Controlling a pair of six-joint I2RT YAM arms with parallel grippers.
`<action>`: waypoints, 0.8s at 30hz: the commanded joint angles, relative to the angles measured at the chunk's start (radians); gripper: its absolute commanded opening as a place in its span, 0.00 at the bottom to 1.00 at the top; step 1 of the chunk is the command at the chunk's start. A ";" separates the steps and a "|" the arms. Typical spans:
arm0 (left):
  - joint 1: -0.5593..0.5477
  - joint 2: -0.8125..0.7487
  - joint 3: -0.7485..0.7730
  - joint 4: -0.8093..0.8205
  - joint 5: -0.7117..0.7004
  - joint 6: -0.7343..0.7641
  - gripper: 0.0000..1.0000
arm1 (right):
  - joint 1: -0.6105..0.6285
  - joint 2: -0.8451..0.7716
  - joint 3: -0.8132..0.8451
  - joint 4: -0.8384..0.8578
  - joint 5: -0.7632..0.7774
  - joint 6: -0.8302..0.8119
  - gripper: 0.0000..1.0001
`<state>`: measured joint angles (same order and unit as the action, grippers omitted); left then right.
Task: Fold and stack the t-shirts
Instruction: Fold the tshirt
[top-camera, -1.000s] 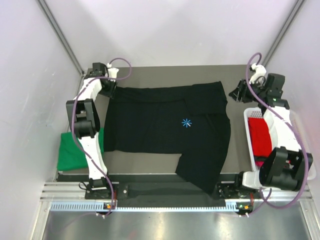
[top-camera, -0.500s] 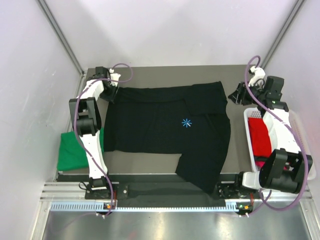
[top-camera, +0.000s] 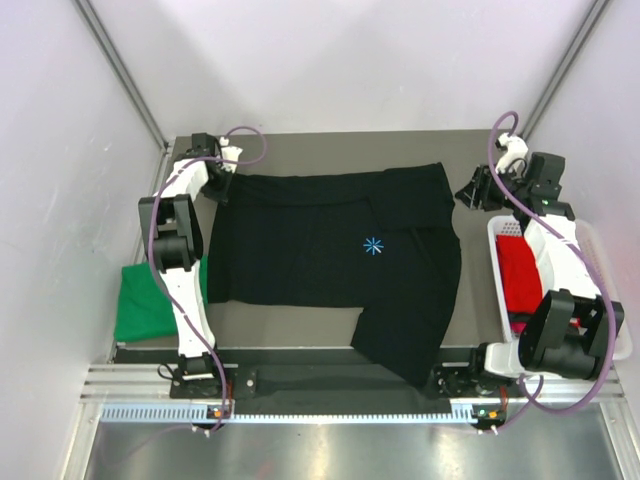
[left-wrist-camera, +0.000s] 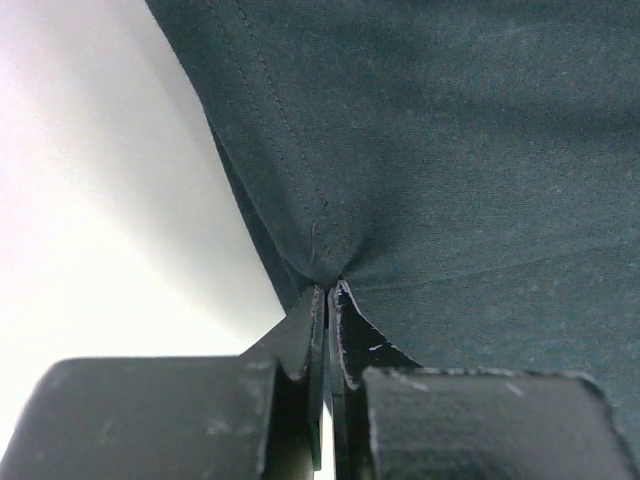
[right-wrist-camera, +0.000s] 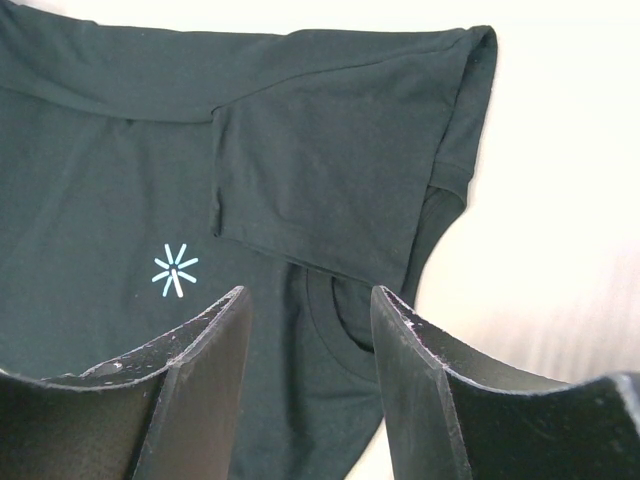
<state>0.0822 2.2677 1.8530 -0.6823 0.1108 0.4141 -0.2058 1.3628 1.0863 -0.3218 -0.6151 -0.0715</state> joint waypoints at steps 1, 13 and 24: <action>0.002 -0.037 -0.027 0.001 -0.020 0.002 0.00 | 0.000 -0.008 -0.006 0.055 -0.023 -0.013 0.52; 0.002 -0.154 -0.124 0.023 -0.065 0.023 0.00 | -0.001 -0.037 -0.023 0.063 -0.031 -0.007 0.52; 0.004 -0.357 -0.213 0.026 -0.161 -0.032 0.36 | 0.037 -0.054 0.049 -0.306 -0.259 -0.453 0.51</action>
<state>0.0826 2.1029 1.6749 -0.6636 -0.0040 0.4034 -0.1997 1.3502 1.0676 -0.4110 -0.7341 -0.2131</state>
